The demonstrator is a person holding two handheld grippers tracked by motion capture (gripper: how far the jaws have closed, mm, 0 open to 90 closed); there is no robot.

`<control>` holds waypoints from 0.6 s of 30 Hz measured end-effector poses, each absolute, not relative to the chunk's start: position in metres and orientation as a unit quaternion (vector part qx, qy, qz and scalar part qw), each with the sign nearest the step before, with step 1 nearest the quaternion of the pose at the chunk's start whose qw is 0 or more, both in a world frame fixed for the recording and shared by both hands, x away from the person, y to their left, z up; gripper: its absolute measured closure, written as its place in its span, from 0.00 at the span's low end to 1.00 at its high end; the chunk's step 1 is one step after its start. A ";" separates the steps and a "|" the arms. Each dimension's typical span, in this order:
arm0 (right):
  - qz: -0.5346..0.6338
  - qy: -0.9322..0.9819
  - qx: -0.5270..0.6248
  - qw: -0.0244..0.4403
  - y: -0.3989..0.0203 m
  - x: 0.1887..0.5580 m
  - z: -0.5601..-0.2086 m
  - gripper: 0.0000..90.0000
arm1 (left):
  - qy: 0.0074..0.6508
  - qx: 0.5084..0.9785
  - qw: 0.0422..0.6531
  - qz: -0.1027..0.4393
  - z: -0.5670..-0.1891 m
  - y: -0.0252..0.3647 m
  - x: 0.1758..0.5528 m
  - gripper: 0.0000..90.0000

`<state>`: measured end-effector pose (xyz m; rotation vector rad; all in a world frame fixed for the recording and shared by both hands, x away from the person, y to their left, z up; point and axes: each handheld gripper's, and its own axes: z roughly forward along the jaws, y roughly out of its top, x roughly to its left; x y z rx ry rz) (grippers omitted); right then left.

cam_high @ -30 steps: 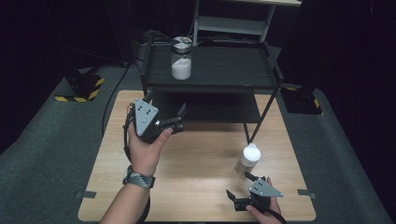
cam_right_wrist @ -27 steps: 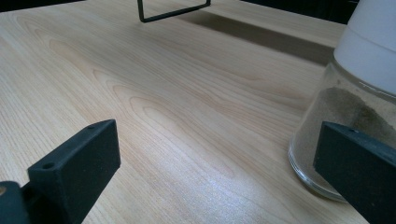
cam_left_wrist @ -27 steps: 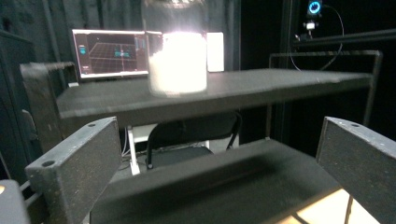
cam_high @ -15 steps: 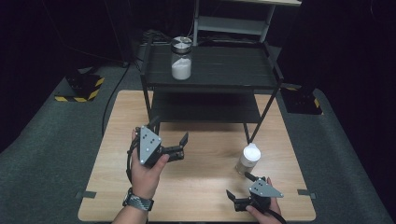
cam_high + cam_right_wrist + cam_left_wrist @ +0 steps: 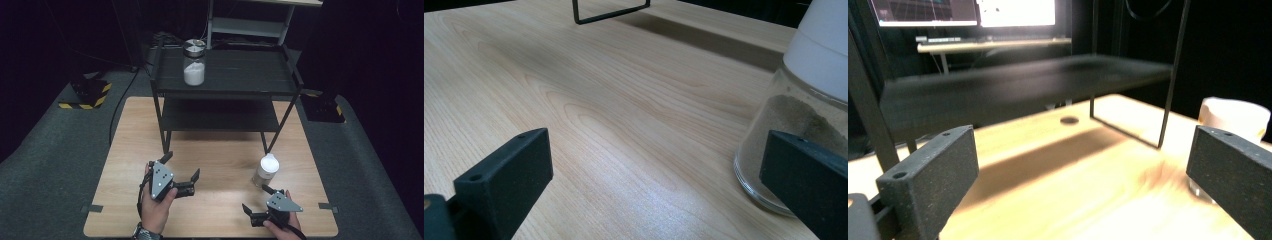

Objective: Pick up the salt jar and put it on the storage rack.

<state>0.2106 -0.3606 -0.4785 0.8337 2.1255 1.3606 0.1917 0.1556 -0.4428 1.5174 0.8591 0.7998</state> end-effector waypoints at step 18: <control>0.497 0.777 0.303 0.239 -0.361 0.211 -0.478 0.01 | 0.398 0.696 0.525 0.287 -0.472 0.157 0.183 0.00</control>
